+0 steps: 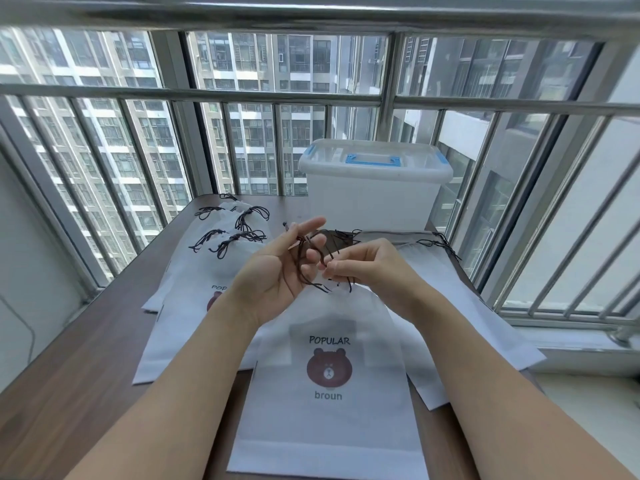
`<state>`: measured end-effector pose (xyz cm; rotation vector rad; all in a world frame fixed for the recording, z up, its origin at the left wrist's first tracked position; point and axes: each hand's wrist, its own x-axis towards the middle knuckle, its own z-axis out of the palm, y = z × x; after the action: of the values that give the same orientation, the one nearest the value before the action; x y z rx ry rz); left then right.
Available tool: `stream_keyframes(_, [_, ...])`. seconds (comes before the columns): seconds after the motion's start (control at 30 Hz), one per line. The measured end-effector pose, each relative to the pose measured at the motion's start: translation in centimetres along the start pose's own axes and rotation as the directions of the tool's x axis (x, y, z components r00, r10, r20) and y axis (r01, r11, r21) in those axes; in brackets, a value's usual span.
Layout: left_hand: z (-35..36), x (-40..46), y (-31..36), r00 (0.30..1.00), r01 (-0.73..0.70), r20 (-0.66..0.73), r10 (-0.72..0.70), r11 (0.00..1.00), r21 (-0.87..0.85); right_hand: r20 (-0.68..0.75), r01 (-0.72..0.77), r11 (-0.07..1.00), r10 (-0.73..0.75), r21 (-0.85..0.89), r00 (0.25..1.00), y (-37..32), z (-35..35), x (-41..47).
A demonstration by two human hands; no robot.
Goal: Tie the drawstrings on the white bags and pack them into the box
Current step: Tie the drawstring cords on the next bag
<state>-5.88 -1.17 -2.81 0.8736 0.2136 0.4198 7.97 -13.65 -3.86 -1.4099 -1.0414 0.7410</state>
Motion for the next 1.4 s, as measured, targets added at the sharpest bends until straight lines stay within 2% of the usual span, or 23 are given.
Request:
stream_keyframes(0.07, [0.0, 0.2, -0.4, 0.991, -0.106, -0.058, 0.124, 0.963, 0.246, -0.038, 0.022, 0.999, -0.021, 0.027, 0.999, -0.1, -0.2, 0.0])
stream_keyframes(0.13, [-0.1, 0.5, -0.9, 0.931, -0.248, -0.095, 0.352, 0.802, 0.543, -0.086, 0.038, 0.992, -0.027, 0.123, 0.996, -0.3, -0.5, 0.1])
stream_keyframes(0.2, [-0.4, 0.7, -1.5, 0.864, -0.333, -0.064, 0.500, 0.661, 0.673, -0.116, 0.017, 0.969, 0.012, 0.247, 0.993, -0.5, -0.6, 0.2])
stream_keyframes(0.23, [-0.4, 0.7, -1.8, 0.849, -0.355, -0.045, 0.526, 0.632, 0.689, -0.115, -0.005, 0.955, 0.041, 0.296, 0.993, -0.7, -0.6, 0.2])
stream_keyframes(0.27, [-0.3, 0.6, -1.9, 0.849, -0.367, -0.032, 0.527, 0.633, 0.682, -0.098, -0.034, 0.942, 0.070, 0.334, 0.993, -0.7, -0.4, 0.3])
stream_keyframes(0.4, [0.5, 0.4, -1.6, 0.924, -0.348, -0.012, 0.381, 0.856, 0.383, 0.017, -0.143, 0.939, 0.145, 0.314, 0.989, -0.7, -0.1, 0.4])
stream_keyframes(0.47, [0.6, 0.2, -1.3, 0.940, -0.329, 0.010, 0.341, 0.899, 0.288, 0.074, -0.171, 0.934, 0.155, 0.314, 0.985, -0.7, -0.2, 0.3])
stream_keyframes(0.63, [1.0, 0.2, -1.6, 0.958, -0.287, 0.047, 0.284, 0.931, 0.226, 0.097, -0.171, 0.912, 0.145, 0.373, 0.985, -0.5, -0.5, 0.5])
stream_keyframes(0.77, [0.8, 0.3, -1.6, 0.961, -0.277, 0.055, 0.272, 0.940, 0.200, 0.108, -0.147, 0.812, 0.104, 0.564, 0.989, -0.4, -1.0, 0.5])
stream_keyframes(0.9, [0.8, 0.3, -1.7, 0.965, -0.259, 0.096, 0.244, 0.943, 0.210, 0.164, -0.199, 0.792, 0.126, 0.578, 0.978, -0.4, -0.8, 0.3])
stream_keyframes(0.97, [0.8, 0.4, -1.8, 0.964, -0.267, 0.071, 0.258, 0.937, 0.225, 0.113, -0.177, 0.747, 0.136, 0.641, 0.984, -0.7, -0.6, 0.3])
stream_keyframes(1.07, [0.1, 0.5, -0.8, 0.942, -0.291, -0.108, 0.317, 0.935, 0.202, -0.061, -0.051, 0.554, 0.183, 0.831, 0.981, -0.8, -1.5, 0.5])
stream_keyframes(1.13, [-0.7, 0.6, 0.3, 0.924, -0.300, -0.231, 0.306, 0.952, 0.064, -0.155, 0.043, 0.441, 0.222, 0.896, 0.963, -0.9, -2.4, 0.5])
stream_keyframes(1.2, [-1.3, 0.6, 1.0, 0.916, -0.314, -0.287, 0.280, 0.946, -0.078, -0.214, 0.103, 0.382, 0.262, 0.919, 0.941, -0.8, -2.9, 0.6])
stream_keyframes(1.3, [-1.4, 0.6, 1.1, 0.912, -0.303, -0.328, 0.247, 0.944, -0.132, -0.263, 0.132, 0.377, 0.320, 0.917, 0.910, -0.2, -3.2, 1.1])
stream_keyframes(1.4, [-2.2, 0.7, 1.5, 0.881, -0.302, -0.401, 0.250, 0.951, -0.070, -0.297, 0.093, 0.480, 0.372, 0.873, 0.879, 0.4, -4.3, 1.5])
